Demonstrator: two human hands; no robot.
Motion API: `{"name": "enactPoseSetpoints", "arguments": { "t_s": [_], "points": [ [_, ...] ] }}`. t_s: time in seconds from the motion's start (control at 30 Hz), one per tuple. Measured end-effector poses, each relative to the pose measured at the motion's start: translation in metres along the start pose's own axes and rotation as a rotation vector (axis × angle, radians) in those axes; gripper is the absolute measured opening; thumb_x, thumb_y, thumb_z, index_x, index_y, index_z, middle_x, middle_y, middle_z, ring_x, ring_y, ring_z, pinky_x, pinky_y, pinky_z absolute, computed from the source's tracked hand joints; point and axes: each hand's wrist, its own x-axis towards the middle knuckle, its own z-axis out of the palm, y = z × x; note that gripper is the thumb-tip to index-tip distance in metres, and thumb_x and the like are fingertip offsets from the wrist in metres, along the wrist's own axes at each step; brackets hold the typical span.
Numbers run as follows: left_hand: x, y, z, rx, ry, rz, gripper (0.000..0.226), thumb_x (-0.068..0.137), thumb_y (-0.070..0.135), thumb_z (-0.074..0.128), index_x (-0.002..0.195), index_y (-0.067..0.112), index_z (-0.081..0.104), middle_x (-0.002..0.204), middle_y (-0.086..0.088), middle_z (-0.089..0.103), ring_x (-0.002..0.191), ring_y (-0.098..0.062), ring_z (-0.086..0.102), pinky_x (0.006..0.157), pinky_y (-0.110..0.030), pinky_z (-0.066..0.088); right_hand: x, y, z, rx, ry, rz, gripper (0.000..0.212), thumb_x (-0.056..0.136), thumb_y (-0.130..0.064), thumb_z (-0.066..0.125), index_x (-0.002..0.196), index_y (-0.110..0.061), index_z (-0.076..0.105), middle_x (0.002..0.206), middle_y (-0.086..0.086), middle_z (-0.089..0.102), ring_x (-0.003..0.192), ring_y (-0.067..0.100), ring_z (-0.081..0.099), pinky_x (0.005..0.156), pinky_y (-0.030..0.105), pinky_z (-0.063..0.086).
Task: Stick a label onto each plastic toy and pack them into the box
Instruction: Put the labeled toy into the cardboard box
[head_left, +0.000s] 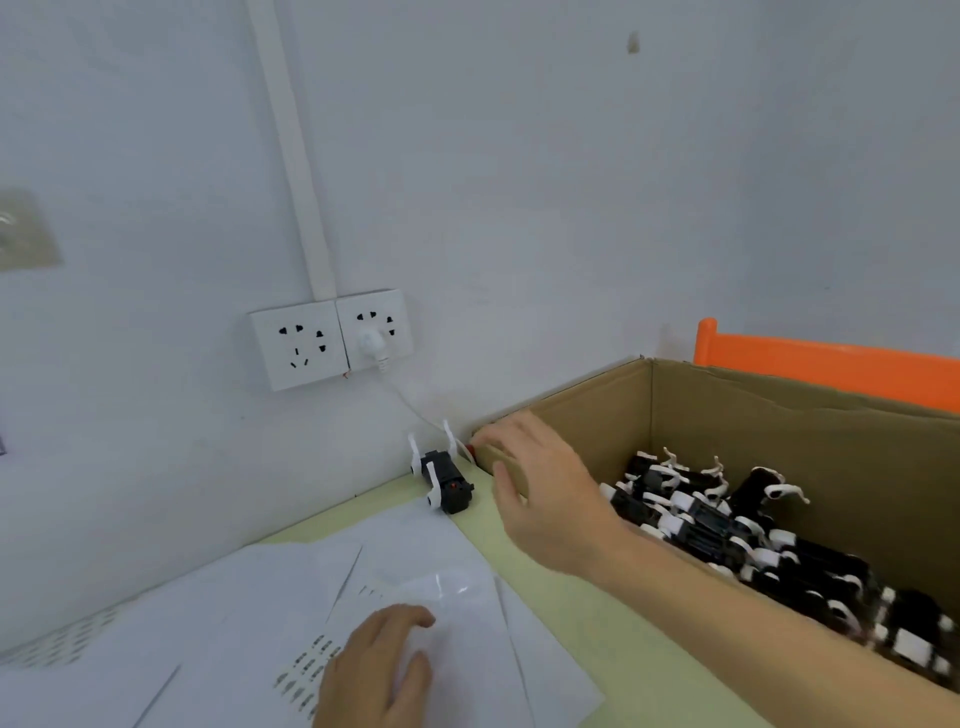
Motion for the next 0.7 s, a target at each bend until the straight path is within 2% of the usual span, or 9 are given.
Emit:
{"name": "enactPoseSetpoints", "arguments": {
  "t_s": [0.03, 0.07, 0.1, 0.17, 0.23, 0.33, 0.43, 0.53, 0.7],
  "points": [
    [-0.002, -0.001, -0.007, -0.203, 0.045, -0.076, 0.019, 0.092, 0.022, 0.049, 0.099, 0.031, 0.064, 0.116, 0.009, 0.062, 0.111, -0.012, 0.056, 0.086, -0.006, 0.036, -0.008, -0.02, 0.01, 0.038, -0.029, -0.001, 0.029, 0.091, -0.02, 0.044, 0.115, -0.028, 0.058, 0.111, -0.014, 0.053, 0.098, 0.005, 0.053, 0.085, 0.021, 0.045],
    [-0.002, -0.007, -0.012, -0.328, 0.172, -0.127, 0.032, 0.091, -0.003, 0.051, 0.087, 0.023, 0.069, 0.102, 0.001, 0.068, 0.098, -0.015, 0.06, 0.076, -0.003, 0.037, -0.016, -0.038, 0.02, 0.091, -0.054, 0.023, 0.029, 0.091, -0.023, 0.043, 0.114, -0.031, 0.057, 0.111, -0.018, 0.051, 0.097, 0.003, 0.054, 0.084, 0.02, 0.045],
    [-0.003, -0.011, -0.015, -0.422, 0.29, -0.182, 0.04, 0.087, -0.016, 0.047, 0.077, 0.015, 0.07, 0.091, -0.003, 0.07, 0.09, -0.017, 0.061, 0.07, -0.003, 0.038, -0.025, -0.054, 0.03, 0.16, -0.078, 0.079, 0.028, 0.091, -0.026, 0.043, 0.114, -0.035, 0.057, 0.112, -0.021, 0.05, 0.098, 0.001, 0.054, 0.084, 0.018, 0.045],
    [-0.002, -0.013, -0.021, -0.566, 0.472, -0.278, 0.041, 0.082, -0.021, 0.04, 0.065, 0.008, 0.064, 0.073, -0.004, 0.066, 0.075, -0.022, 0.059, 0.066, -0.017, 0.043, -0.043, -0.082, 0.052, 0.289, -0.132, 0.209, 0.027, 0.095, -0.028, 0.042, 0.117, -0.039, 0.055, 0.113, -0.024, 0.049, 0.1, -0.004, 0.053, 0.085, 0.018, 0.047],
    [-0.001, -0.01, -0.031, -0.716, 0.651, -0.351, 0.035, 0.078, -0.02, 0.036, 0.06, 0.002, 0.056, 0.057, -0.002, 0.057, 0.059, -0.022, 0.049, 0.057, -0.029, 0.038, -0.059, -0.102, 0.076, 0.322, -0.241, 0.292, 0.031, 0.099, -0.029, 0.041, 0.126, -0.041, 0.051, 0.119, -0.023, 0.05, 0.105, -0.003, 0.053, 0.093, 0.021, 0.047],
    [0.001, -0.012, -0.056, -0.922, 0.85, -0.373, 0.03, 0.076, -0.017, 0.033, 0.059, 0.001, 0.049, 0.05, 0.004, 0.049, 0.048, -0.013, 0.041, 0.05, -0.028, 0.034, -0.077, -0.126, 0.106, 0.198, -0.457, 0.263, 0.043, 0.102, -0.033, 0.038, 0.145, -0.039, 0.039, 0.143, -0.015, 0.047, 0.129, 0.004, 0.044, 0.11, 0.029, 0.037],
    [-0.004, -0.027, -0.088, -0.881, 0.786, -0.336, 0.031, 0.08, -0.013, 0.037, 0.064, 0.008, 0.055, 0.058, 0.004, 0.054, 0.051, -0.013, 0.04, 0.047, -0.021, 0.034, -0.089, -0.137, 0.119, -0.052, -0.592, 0.104, 0.046, 0.101, -0.038, 0.035, 0.146, -0.045, 0.034, 0.155, -0.015, 0.032, 0.143, 0.007, 0.026, 0.113, 0.03, 0.024],
    [-0.033, -0.06, -0.125, -0.543, 0.589, -0.244, 0.035, 0.087, -0.006, 0.046, 0.07, 0.021, 0.062, 0.074, 0.009, 0.064, 0.058, -0.003, 0.049, 0.053, -0.01, 0.039, -0.094, -0.138, 0.117, -0.183, -0.613, 0.05, 0.046, 0.101, -0.046, 0.033, 0.146, -0.051, 0.027, 0.159, -0.022, 0.012, 0.146, -0.002, 0.01, 0.112, 0.025, 0.017],
    [-0.1, -0.133, -0.188, 0.049, 0.271, -0.333, 0.02, 0.097, 0.023, 0.05, 0.094, 0.04, 0.06, 0.112, 0.024, 0.058, 0.086, 0.002, 0.054, 0.073, -0.017, 0.039, -0.094, -0.138, 0.112, -0.285, -0.621, -0.004, 0.042, 0.101, -0.05, 0.034, 0.142, -0.055, 0.028, 0.157, -0.025, 0.016, 0.145, -0.003, 0.017, 0.11, 0.02, 0.025]
  ]
}}
